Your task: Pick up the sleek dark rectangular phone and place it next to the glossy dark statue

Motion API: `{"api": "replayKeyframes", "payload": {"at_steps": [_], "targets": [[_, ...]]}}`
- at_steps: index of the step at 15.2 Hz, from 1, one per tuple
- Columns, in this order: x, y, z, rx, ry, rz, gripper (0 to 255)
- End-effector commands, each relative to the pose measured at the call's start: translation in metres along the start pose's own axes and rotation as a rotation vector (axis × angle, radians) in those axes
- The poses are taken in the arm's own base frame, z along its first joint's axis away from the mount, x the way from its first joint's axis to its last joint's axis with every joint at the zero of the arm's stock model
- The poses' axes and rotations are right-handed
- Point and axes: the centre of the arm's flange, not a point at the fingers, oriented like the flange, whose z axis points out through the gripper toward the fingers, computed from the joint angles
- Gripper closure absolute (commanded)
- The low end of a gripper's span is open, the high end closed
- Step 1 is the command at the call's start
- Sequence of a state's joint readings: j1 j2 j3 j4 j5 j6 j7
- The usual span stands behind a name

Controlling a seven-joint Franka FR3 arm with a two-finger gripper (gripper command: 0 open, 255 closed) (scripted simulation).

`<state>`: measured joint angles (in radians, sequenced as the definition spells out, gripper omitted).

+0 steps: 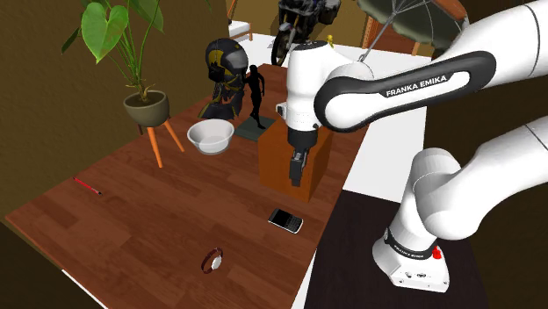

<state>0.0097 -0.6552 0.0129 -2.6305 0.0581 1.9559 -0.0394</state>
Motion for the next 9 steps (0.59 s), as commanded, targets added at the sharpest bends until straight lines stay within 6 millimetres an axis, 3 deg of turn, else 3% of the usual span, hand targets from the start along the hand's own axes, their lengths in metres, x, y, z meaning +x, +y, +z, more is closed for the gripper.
{"api": "replayKeyframes", "payload": {"at_steps": [1, 9], "targets": [[0.006, -0.002, 0.024, 0.002, 0.002, 0.009, 0], [0.032, -0.007, 0.126, 0.010, -0.004, 0.043, 0]]}}
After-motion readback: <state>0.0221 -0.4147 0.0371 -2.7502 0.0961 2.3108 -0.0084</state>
